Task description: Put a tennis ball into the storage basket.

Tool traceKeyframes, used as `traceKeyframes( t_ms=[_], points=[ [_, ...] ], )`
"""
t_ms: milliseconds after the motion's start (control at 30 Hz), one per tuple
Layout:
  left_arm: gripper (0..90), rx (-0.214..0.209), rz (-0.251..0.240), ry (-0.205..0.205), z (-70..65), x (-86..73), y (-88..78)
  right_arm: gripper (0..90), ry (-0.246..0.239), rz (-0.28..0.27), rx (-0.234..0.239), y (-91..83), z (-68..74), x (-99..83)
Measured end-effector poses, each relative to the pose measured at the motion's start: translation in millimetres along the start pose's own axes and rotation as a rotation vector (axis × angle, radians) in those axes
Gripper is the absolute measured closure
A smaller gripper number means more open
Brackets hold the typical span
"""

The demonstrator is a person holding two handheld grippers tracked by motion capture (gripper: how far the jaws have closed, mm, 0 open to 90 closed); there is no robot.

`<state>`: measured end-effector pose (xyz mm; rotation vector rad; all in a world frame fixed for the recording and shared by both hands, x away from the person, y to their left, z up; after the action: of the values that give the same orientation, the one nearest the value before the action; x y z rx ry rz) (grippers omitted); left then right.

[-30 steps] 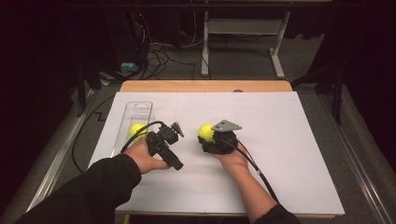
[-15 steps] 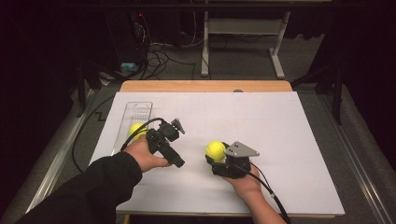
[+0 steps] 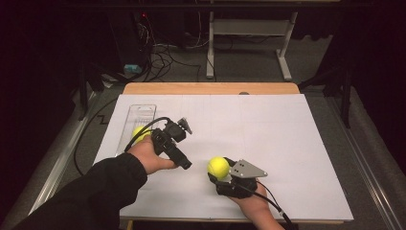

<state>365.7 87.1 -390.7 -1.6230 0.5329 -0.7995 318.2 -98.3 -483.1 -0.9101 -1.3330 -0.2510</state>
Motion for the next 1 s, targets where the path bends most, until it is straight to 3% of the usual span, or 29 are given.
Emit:
traceKeyframes(
  t_ms=[467, 667, 1000],
  points=[
    [0.6, -0.058, 0.006, 0.052, -30.2, 18.2, 4.6, 27.9, -0.032, -0.036, 0.052, 6.3, 21.5, 8.8],
    [0.6, -0.092, 0.013, 0.057, -41.9, 27.0, 15.3, 27.9, -0.032, -0.045, 0.079, 7.1, 27.7, 10.5],
    [6.7, -0.139, 0.042, 0.072, -53.2, 33.0, 33.5, 27.9, -0.035, -0.058, 0.073, 6.7, 30.8, 13.8]
  ],
)
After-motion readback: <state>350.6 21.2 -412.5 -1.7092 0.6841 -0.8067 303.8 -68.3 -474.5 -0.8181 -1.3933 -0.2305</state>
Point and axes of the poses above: each handheld gripper's, and its own axes: y roughly forward along the jaws, x roughly out of its top, z roughly to its left, the point moved 5 cm from there along y, roughly forward along the jaws
